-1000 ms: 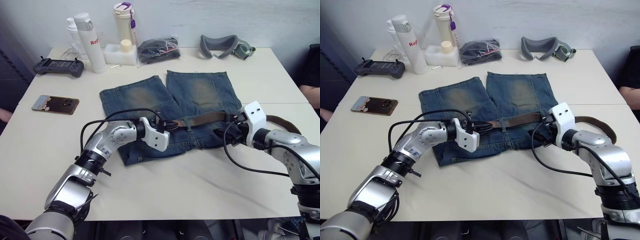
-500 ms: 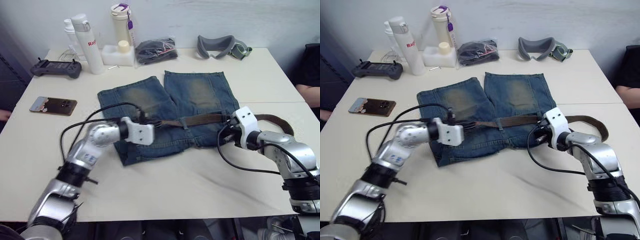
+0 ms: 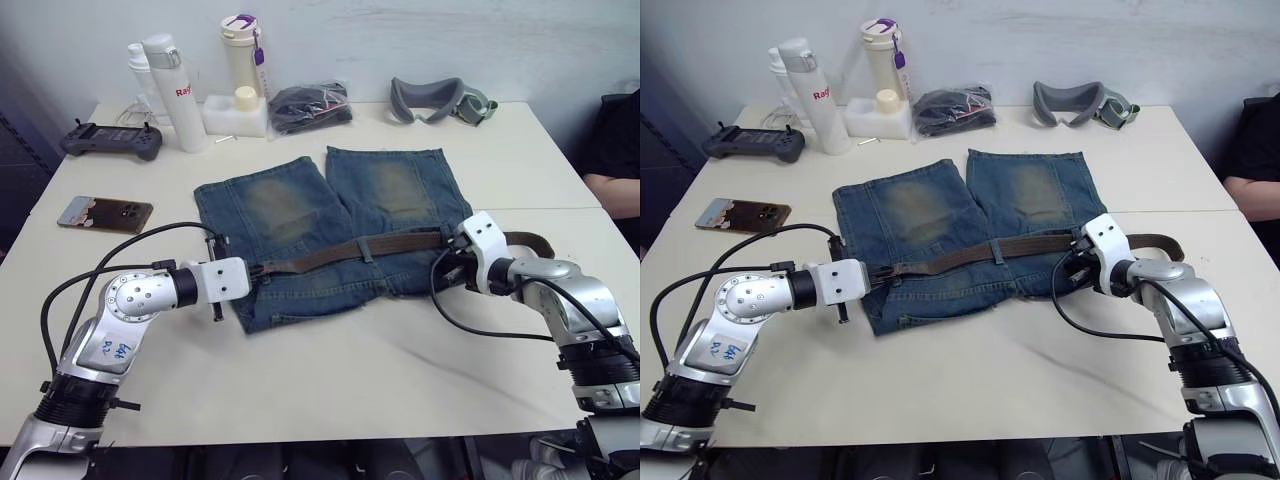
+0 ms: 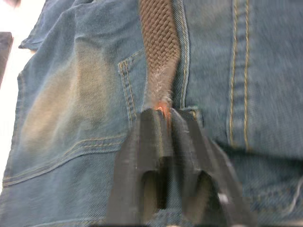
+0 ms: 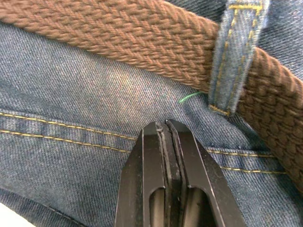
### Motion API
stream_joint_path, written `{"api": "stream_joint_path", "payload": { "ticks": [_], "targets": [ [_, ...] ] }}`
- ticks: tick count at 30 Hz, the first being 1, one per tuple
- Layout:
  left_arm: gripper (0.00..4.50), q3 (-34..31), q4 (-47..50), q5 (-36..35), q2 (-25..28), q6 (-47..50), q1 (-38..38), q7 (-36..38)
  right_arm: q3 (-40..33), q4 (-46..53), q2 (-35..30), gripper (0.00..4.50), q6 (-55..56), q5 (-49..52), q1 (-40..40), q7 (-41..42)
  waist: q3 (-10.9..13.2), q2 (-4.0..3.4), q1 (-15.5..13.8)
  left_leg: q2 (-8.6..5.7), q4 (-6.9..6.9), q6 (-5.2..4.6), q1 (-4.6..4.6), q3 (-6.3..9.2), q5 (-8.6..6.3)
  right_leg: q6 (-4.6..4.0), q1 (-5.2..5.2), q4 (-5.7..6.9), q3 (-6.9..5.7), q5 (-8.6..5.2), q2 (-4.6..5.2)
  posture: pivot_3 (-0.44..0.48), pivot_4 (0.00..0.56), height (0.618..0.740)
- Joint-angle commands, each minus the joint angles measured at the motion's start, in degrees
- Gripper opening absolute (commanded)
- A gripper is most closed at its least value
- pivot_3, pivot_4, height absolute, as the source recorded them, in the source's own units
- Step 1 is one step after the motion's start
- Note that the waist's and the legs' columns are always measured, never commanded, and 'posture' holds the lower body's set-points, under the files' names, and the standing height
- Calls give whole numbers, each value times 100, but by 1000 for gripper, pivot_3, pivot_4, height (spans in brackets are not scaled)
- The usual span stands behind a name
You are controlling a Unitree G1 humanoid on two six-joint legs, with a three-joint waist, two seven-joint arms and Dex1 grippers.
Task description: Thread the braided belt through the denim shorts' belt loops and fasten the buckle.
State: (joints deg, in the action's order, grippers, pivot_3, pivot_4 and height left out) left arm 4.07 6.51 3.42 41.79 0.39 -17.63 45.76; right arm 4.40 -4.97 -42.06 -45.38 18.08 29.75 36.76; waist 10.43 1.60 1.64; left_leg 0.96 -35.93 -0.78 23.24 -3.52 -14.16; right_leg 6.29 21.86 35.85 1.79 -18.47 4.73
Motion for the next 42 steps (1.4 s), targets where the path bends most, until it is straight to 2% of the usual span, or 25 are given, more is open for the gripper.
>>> {"api": "stream_joint_path", "payload": {
  "ticks": [1, 3, 6, 7, 9, 12, 15, 17, 22, 25, 28, 31, 34, 37, 41, 42],
  "targets": [
    [2240, -299, 361, -627, -137, 532, -54, 82, -69, 185, -151, 707, 77, 11, -26, 368, 1, -1, 2, 1, 0, 0, 3, 0, 0, 0, 4, 0, -2, 0, -1, 0, 150, 735],
    [3037, -484, 486, -979, -81, 799, 6, 236, -231, 389, -324, 1428, 48, 128, -14, 614, 7, -11, 3, 1, 2, 1, 6, 0, 0, -1, 9, 1, -2, -1, -3, 0, 150, 735],
    [4332, -857, 736, -1657, 18, 1390, 128, 475, -431, 606, -740, 2802, 22, 235, 56, 1013, 13, -20, 12, 3, 6, 1, 22, -10, 0, -2, 37, 8, 1, -1, -5, 0, 150, 735],
    [4500, -997, 849, -1910, 62, 1638, 189, 565, -496, 645, -885, 3358, 0, 269, 100, 1129, 14, -22, 10, 4, 5, 1, 34, -15, 1, -2, 52, 13, 3, -1, -7, 0, 150, 735],
    [4500, -1294, 1053, -2388, 82, 2080, 245, 606, -589, 620, -1087, 4333, 79, 243, 234, 1229, 18, -29, 11, 5, 1, 2, 46, -16, 2, -2, 62, 16, 3, -1, -10, 0, 150, 735],
    [4500, -1552, 1289, -2860, 23, 2614, 193, 458, -642, 454, -1071, 4435, 77, 215, 461, 1161, 18, -29, 13, 9, -7, 2, 46, -15, 2, -2, 60, 17, 3, -1, -14, 0, 150, 735],
    [4500, -1695, 1689, -3511, -49, 3363, 196, 284, -552, 647, -1400, 4435, -185, 394, 325, 1694, 18, -29, -7, 9, -3, 3, 41, -14, 2, -2, 55, 14, 4, -2, -15, 0, 150, 735],
    [4500, -1772, 1969, -3859, 78, 3779, 361, 311, -504, 863, -1874, 4435, 431, 295, -1, 2391, 20, -32, -47, 6, -4, 2, 54, -8, 1, -2, 61, 10, -1, -2, -13, 0, 150, 735],
    [4500, -1976, 2085, -4099, 635, 4120, 752, 615, -108, 830, -2296, 4435, 1505, -191, -214, 3080, 20, -33, 37, 4, -18, -4, 81, -12, -2, -1, 81, 8, 0, -1, -15, 0, 150, 735],
    [4500, -1894, 2082, -4027, 816, 4049, 818, 676, 294, 582, -2193, 4435, 2336, -808, -321, 3050, 20, -33, 47, 9, -7, 3, 42, -16, 1, -9, 55, 10, 3, -5, -19, 0, 150, 735],
    [4500, -1816, 2108, -4034, 756, 4067, 705, 527, 739, -18, -1820, 4435, 3176, -1563, -179, 2662, 21, -32, 32, 8, 0, 7, 27, -19, 0, -19, 48, 11, 7, -11, -18, 0, 150, 735],
    [4500, -1741, 2177, -3956, 756, 4091, 757, 407, 808, -632, -1540, 4435, 3886, -2002, 58, 2290, 22, -35, 43, 8, 0, 11, 31, -25, 2, -19, 56, 13, 12, -11, -18, 0, 150, 735],
    [4500, -1610, 2227, -3625, 930, 3949, 1105, 402, 830, -1149, -1500, 3668, 4257, -2289, 221, 2185, 21, -34, 42, 9, -2, 17, 26, -31, 4, -18, 53, 17, 8, -10, -20, 0, 150, 735],
    [4500, -1695, 2260, -3557, 947, 3878, 1406, 370, 836, -1610, -1598, 2169, 4572, -2502, 312, 2200, 22, -34, 36, 11, 2, 35, 26, -31, 9, -21, 55, 15, 10, -12, -22, 0, 150, 735],
    [4500, -1650, 2194, -3462, 883, 3781, 1419, 285, 799, -2538, -1719, 169, 5169, -2822, 671, 2058, 22, -35, 0, 8, -8, 16, 23, -29, -1, -21, 46, 16, 9, -12, -15, 0, 150, 735],
    [4500, -1617, 2181, -3445, 866, 3764, 1401, 272, 795, -2795, -1728, 76, 5311, -2900, 799, 2008, 22, -35, -4, 5, -8, 16, 19, -25, -1, -22, 40, 15, 8, -12, -10, 0, 150, 735]
  ]
}}
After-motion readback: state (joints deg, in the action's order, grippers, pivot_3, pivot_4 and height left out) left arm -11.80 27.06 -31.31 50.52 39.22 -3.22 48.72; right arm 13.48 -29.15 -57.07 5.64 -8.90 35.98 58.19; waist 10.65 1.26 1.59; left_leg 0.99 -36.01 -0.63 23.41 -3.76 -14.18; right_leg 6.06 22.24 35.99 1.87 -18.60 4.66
